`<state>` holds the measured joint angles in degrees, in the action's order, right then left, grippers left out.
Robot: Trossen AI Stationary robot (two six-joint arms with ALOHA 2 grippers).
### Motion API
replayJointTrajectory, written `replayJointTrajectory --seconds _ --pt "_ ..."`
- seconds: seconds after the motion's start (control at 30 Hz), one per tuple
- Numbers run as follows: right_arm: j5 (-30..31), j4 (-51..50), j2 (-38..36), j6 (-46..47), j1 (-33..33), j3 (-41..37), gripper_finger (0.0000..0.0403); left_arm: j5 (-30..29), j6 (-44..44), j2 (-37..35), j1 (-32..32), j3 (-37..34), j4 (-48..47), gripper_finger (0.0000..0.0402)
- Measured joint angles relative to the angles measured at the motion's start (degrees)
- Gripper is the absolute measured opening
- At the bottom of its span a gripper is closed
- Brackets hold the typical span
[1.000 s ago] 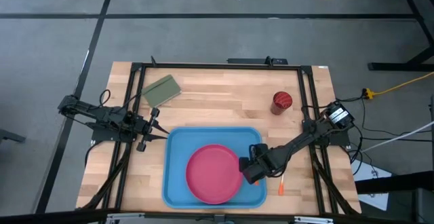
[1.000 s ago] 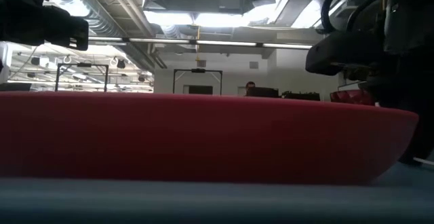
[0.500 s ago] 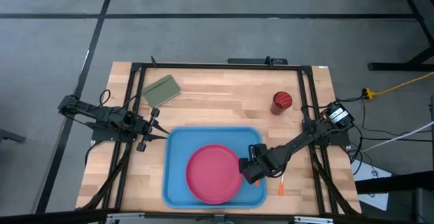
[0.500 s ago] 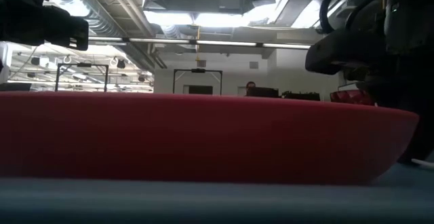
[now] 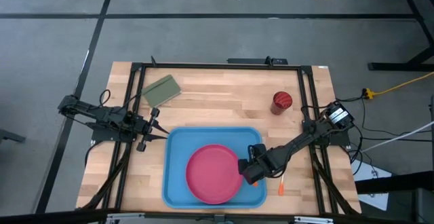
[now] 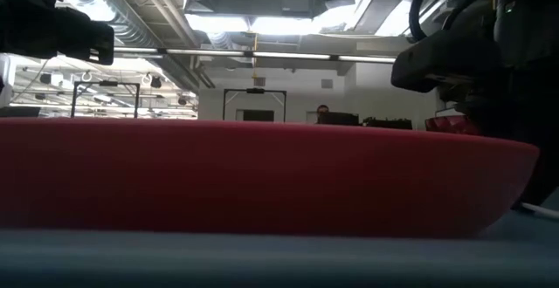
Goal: Pick and place plate/cup/fork/spoon on tray
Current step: Put the orange spoon on the blue serving tray to the right of the red plate, then put the orange fork on the blue serving tray to the right of the red plate
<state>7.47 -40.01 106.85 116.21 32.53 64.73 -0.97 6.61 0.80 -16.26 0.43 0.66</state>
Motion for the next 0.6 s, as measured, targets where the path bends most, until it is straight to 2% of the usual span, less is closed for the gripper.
replayJointTrajectory --seconds 0.27,0.6 --pt "0.45 0.28 0.00 -1.67 0.02 0.00 0.0077 0.00 0.00 -0.01 0.00 -0.01 0.00 0.0083" --pt "0.44 -4.46 -3.28 3.88 1.40 0.02 0.0080 0.00 0.00 -0.02 0.01 0.00 -0.02 0.0083"
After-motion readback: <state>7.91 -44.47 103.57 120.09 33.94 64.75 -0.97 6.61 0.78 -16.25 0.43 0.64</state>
